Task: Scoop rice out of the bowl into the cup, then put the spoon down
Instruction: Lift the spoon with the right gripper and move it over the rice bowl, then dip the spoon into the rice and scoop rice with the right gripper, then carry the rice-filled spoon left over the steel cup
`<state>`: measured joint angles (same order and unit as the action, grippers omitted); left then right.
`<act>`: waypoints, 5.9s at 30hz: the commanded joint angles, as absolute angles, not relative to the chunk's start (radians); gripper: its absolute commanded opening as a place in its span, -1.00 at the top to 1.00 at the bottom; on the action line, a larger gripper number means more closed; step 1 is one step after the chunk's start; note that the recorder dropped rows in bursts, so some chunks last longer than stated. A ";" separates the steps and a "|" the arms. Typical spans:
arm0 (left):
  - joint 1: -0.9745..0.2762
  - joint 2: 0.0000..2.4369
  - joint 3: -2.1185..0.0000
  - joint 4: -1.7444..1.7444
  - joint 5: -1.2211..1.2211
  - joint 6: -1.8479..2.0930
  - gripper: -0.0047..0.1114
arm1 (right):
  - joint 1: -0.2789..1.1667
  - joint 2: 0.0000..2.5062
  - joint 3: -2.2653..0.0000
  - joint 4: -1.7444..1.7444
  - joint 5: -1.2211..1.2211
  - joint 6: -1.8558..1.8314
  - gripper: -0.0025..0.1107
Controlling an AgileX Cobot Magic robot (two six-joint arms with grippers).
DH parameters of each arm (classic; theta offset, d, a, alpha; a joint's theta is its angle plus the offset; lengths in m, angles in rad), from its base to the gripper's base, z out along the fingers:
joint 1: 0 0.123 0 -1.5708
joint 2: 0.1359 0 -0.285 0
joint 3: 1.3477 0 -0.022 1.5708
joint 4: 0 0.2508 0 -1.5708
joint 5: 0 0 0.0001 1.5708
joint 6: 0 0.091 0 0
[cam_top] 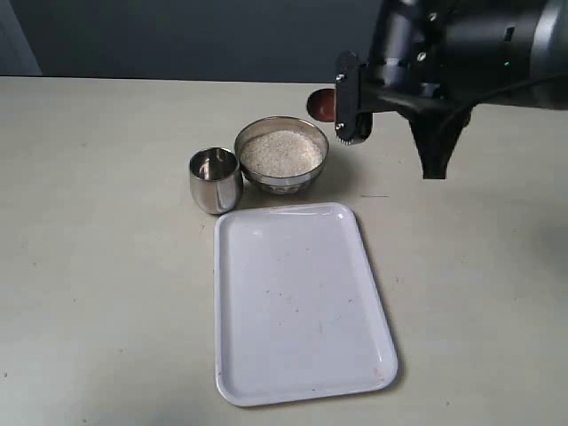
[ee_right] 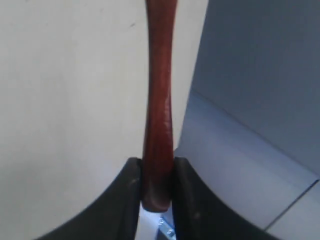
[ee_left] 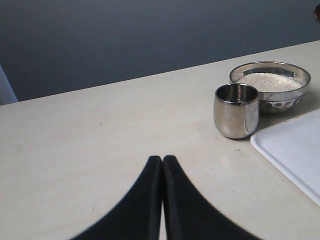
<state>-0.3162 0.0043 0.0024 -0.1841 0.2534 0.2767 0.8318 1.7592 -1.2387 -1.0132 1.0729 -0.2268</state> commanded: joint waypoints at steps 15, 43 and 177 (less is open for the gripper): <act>-0.321 0.000 0.000 -0.182 0.239 0.272 0.91 | 0.901 2.088 -1.285 -1.621 1.113 0.000 0.97; -0.321 0.000 0.000 -0.182 0.239 0.272 0.91 | 0.857 2.192 -1.439 -1.591 1.047 -0.078 0.97; -0.321 0.000 0.000 -0.182 0.239 0.272 0.91 | 0.853 2.208 -1.712 -0.502 0.916 -0.463 0.97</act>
